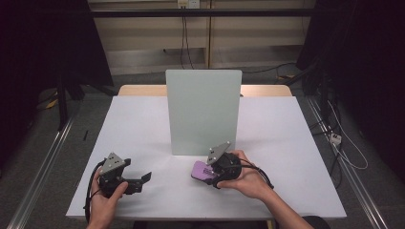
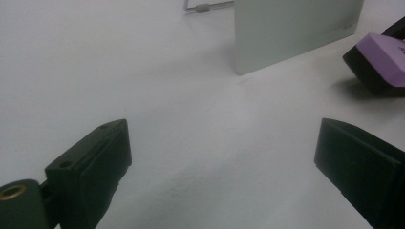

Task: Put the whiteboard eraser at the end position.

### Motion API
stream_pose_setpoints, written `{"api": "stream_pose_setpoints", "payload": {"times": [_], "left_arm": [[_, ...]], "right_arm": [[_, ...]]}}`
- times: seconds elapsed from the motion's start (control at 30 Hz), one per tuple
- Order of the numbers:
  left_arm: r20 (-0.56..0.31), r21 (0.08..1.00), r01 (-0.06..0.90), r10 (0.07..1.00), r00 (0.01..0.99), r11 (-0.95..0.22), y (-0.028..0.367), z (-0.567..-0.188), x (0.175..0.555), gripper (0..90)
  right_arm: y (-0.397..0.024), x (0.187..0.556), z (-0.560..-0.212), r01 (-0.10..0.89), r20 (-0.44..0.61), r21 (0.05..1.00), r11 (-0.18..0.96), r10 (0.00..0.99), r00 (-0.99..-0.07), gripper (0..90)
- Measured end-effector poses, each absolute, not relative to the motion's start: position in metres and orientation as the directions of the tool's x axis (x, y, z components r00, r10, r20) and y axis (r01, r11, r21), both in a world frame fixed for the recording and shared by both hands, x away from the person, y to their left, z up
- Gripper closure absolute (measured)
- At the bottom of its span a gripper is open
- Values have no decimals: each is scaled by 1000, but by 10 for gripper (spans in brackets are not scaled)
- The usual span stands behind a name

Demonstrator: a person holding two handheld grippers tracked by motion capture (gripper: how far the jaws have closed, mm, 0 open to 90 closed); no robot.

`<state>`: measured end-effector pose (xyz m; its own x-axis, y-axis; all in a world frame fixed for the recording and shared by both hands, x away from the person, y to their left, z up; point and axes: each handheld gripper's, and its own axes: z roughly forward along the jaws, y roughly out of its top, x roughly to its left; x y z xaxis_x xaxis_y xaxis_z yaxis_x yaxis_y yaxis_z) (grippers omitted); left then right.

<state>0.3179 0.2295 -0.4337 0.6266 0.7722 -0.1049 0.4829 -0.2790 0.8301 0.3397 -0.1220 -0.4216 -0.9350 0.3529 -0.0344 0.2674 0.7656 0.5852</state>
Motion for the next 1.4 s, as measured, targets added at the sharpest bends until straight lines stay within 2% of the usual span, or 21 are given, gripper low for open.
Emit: {"api": "stream_pose_setpoints", "payload": {"times": [0.57,0.87,1.1,1.27,1.4], "left_arm": [[-111,828,491,777,619,-273,230,-434,318,52],[-111,828,490,777,619,-272,230,-434,318,52],[-111,829,489,779,617,-270,231,-434,319,52],[-110,830,488,777,620,-272,229,-434,319,52],[-110,833,485,780,617,-266,230,-434,319,52]], "right_arm": [[-120,343,-431,302,-9,595,745,382,-924,404],[-120,344,-434,321,2,593,739,397,-918,321],[-126,345,-432,362,19,629,688,452,-892,140],[-137,344,-426,407,37,675,616,523,-852,97],[-157,341,-420,461,86,733,500,604,-792,91]]}}
